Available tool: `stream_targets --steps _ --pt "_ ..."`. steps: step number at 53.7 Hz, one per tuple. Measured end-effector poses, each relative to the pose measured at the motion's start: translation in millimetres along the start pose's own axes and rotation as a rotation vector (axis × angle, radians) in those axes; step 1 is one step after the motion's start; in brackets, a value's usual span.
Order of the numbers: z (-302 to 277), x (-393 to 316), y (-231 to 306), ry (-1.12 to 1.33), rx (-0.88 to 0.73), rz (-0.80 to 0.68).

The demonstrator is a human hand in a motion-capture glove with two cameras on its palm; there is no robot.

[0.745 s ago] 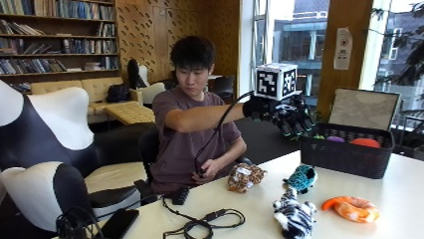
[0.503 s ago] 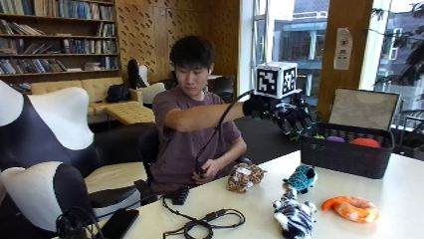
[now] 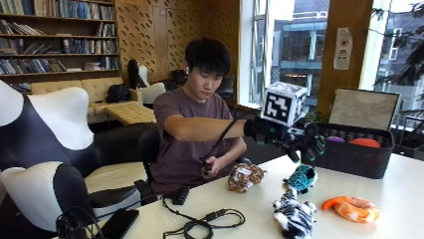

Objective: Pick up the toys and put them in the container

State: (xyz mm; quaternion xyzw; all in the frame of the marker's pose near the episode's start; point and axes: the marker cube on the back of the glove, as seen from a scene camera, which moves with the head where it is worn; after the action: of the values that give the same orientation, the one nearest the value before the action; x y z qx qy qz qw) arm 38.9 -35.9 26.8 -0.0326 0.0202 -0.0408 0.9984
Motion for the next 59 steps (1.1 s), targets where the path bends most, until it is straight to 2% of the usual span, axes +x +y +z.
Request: stream_targets --steps 6,15,18,27,36,45,54,59 --pt "71.4 16.6 -31.5 0.016 -0.154 -0.006" --pt "171.5 31.0 -44.8 0.058 -0.409 -0.076" --pt "186.8 38.7 -49.2 0.075 -0.388 -0.082" --pt "205.9 47.2 -56.1 0.021 -0.133 -0.106" --pt "204.7 36.8 -68.2 0.028 0.044 -0.070" --pt "178.9 22.5 -66.6 -0.017 -0.004 -0.013" --pt "108.6 -3.7 -47.2 -0.067 0.018 0.017" --pt "57.8 -26.4 -34.0 -0.099 0.059 -0.016"
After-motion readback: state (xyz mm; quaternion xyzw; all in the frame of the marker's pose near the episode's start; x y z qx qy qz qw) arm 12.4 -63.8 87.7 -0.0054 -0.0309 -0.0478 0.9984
